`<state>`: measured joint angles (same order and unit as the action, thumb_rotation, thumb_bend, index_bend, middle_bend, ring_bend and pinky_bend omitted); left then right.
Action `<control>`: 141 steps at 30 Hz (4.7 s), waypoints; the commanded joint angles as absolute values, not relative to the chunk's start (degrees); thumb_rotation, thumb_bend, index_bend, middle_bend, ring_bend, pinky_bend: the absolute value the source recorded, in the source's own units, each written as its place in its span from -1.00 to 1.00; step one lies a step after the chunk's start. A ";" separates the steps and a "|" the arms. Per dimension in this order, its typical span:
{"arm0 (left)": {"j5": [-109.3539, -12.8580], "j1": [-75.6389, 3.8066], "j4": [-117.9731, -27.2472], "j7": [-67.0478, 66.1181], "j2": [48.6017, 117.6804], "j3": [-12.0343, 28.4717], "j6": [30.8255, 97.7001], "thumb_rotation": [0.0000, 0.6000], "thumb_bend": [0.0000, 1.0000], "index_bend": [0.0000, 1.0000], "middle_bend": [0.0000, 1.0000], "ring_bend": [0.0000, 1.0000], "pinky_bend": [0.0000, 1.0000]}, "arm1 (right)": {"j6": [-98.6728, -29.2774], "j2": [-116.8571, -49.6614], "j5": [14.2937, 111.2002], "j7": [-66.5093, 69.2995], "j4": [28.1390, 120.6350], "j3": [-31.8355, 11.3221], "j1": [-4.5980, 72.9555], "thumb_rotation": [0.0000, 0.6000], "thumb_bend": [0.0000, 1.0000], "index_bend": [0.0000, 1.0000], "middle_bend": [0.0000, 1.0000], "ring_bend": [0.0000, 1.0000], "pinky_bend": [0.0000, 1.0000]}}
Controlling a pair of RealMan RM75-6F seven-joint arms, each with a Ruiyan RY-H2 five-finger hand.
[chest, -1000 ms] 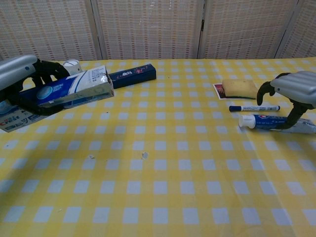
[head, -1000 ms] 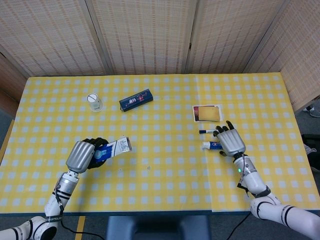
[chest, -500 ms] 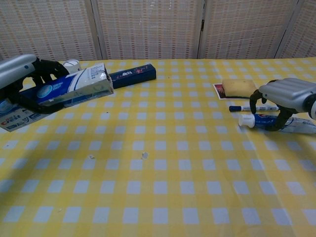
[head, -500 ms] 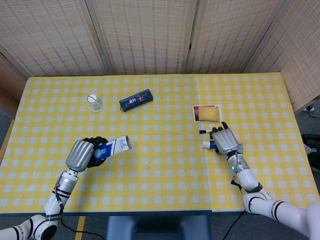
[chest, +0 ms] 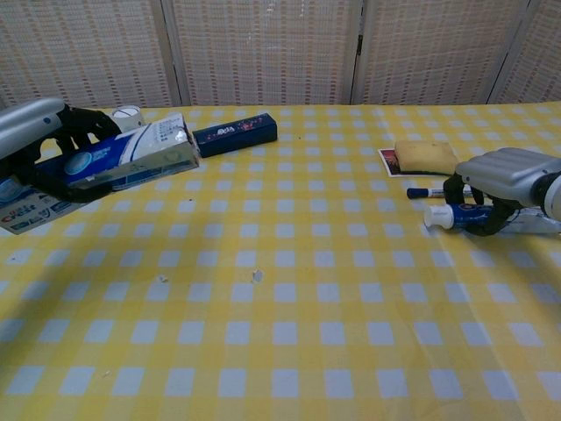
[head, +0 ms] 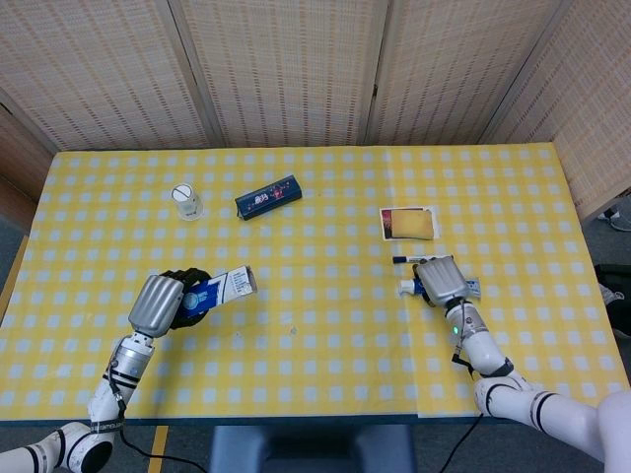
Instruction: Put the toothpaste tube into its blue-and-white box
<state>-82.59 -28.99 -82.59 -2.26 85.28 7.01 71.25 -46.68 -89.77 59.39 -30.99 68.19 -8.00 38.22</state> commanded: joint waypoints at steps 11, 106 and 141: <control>-82.46 -28.86 -82.22 -2.62 86.04 7.13 71.52 1.00 -0.29 0.13 0.30 0.13 0.10 | -57.33 -89.83 71.71 -16.36 65.30 -8.01 36.12 1.00 0.13 0.41 0.07 0.29 0.70; -83.30 -27.65 -99.74 -7.27 93.99 8.84 76.13 1.00 -0.29 0.15 0.32 0.14 0.10 | -56.52 -87.17 69.84 67.55 99.89 -26.62 36.01 1.00 0.29 0.44 0.06 0.43 0.84; -82.06 -27.21 -99.36 -1.41 94.54 13.80 79.86 1.00 -0.30 0.17 0.33 0.15 0.10 | -58.86 -94.99 73.70 70.79 95.05 -23.06 34.85 1.00 0.29 0.44 0.07 0.43 0.85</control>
<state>-82.09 -27.23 -99.35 -1.48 94.56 13.73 79.80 -59.10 -94.89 73.79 70.67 95.25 -23.24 34.82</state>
